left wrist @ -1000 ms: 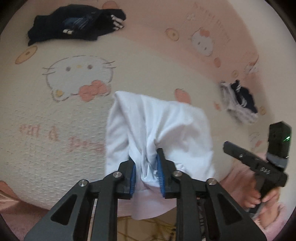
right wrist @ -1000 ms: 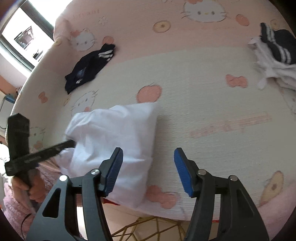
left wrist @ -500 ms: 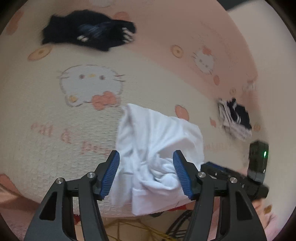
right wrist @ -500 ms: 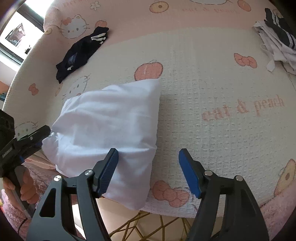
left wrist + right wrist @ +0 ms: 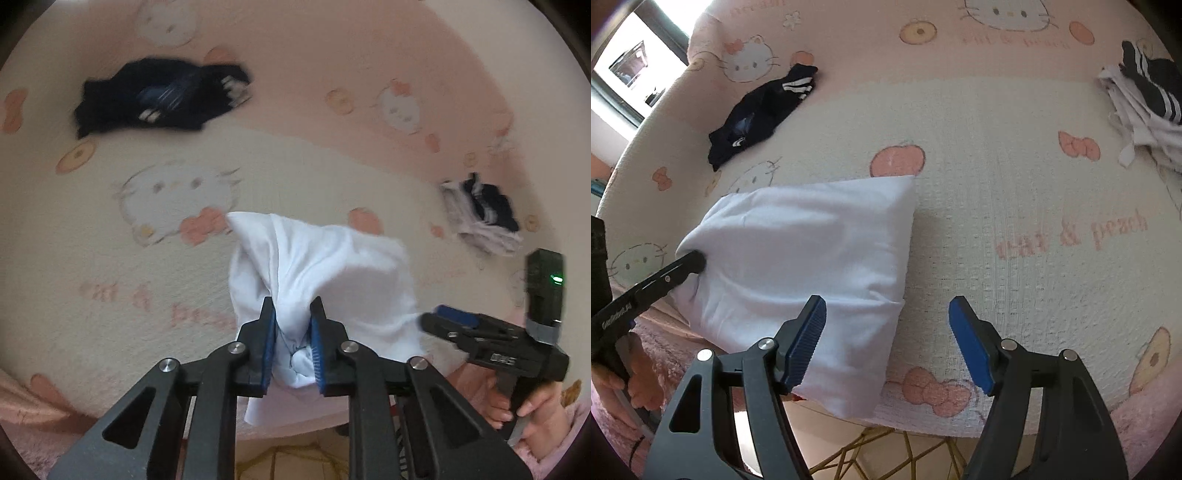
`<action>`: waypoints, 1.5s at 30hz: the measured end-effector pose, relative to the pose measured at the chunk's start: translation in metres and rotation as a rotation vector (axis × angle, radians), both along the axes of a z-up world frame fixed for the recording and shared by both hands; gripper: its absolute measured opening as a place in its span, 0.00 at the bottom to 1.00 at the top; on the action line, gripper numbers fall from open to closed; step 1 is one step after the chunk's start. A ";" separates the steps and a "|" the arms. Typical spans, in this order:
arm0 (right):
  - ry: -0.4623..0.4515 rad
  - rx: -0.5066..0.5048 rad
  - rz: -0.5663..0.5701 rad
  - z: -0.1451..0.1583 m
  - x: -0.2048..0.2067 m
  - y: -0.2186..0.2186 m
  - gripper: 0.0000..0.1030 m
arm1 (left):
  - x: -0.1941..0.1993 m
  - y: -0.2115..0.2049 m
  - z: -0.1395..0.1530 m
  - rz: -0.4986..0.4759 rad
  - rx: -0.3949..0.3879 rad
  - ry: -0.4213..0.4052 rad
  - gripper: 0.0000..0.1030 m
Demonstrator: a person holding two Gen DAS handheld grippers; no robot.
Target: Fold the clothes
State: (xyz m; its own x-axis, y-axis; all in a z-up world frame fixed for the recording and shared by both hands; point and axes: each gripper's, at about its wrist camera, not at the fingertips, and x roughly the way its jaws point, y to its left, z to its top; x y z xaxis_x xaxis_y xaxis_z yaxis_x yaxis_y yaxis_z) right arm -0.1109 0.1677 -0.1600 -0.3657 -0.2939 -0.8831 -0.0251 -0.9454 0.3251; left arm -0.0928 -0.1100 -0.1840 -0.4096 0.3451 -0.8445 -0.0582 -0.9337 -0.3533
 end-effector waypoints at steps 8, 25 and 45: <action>-0.104 -0.061 0.019 -0.033 -0.008 -0.003 0.75 | -0.011 -0.006 -0.041 0.024 0.070 -0.157 0.51; -0.024 0.201 0.063 0.008 0.044 0.039 0.33 | -0.015 0.043 -0.010 -0.102 0.086 -0.122 0.49; -0.030 0.322 0.189 -0.002 0.037 0.015 0.55 | 0.004 0.022 0.001 -0.105 -0.115 -0.051 0.29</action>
